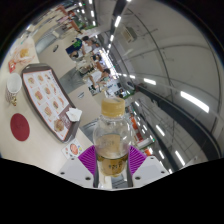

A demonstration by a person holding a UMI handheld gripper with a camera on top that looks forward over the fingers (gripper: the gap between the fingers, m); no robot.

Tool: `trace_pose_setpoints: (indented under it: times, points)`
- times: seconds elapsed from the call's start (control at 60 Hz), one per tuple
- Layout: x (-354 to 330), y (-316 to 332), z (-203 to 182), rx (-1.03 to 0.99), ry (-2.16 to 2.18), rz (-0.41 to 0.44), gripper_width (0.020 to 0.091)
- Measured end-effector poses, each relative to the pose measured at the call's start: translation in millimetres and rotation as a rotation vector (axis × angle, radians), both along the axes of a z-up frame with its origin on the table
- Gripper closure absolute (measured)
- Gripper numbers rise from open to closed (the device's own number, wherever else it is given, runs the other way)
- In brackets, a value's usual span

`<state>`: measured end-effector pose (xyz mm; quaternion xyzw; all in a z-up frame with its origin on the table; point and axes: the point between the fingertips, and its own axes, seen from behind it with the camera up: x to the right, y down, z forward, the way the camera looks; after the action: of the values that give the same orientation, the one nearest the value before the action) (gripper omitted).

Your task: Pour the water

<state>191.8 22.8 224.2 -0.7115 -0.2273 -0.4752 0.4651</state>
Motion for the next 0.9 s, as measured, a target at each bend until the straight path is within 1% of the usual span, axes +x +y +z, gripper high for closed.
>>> trace_pose_setpoints:
  times: [0.017,0.033,0.1,0.133,0.15,0.25,0.267,0.283,0.383,0.4,0.45,0.5,0.6,0.7,0.767,0.85,0.9]
  points:
    - [-6.4,8.4,6.2,-0.007,-0.045,0.014,0.0727]
    - [-3.6,0.0,8.0,-0.018,-0.096,0.029,0.0728]
    - [-51.9,26.7,6.4,-0.063,-0.287,0.066,0.0726]
    - [-72.2,42.5,5.6,-0.075,-0.361,0.098,0.0726]
    - [-73.1,35.4,12.1,-0.085,-0.402,0.108,0.0727]
    - [-126.8,64.6,-11.3,-0.155,-0.642,0.179,0.0725]
    - [-133.9,79.0,-21.2,-0.167,-0.677,0.198,0.0726]
    - [-137.7,63.9,-9.3,-0.184,-0.712,0.208,0.0726]
    - [-171.3,80.6,-44.1,-0.267,-0.911,0.286,0.0725]
    - [-176.9,78.6,-40.2,-0.278,-0.945,0.296,0.0723]
    - [-192.3,82.4,-50.8,-0.295,-1.025,0.334,0.0723]
    - [-196.1,87.3,-62.9,-0.322,-1.089,0.352,0.0723]
    - [-205.5,87.9,-69.4,-0.361,-1.129,0.368,0.0723]
    - [-202.9,85.3,-71.1,-0.369,-1.051,0.36,0.0724]
    - [-194.7,81.3,-67.3,-0.346,-0.901,0.345,0.0724]
    - [-191.7,73.7,-61.4,-0.299,-0.593,0.327,0.0723]
    - [-190.9,65.4,-51.3,-0.256,-0.397,0.303,0.0724]
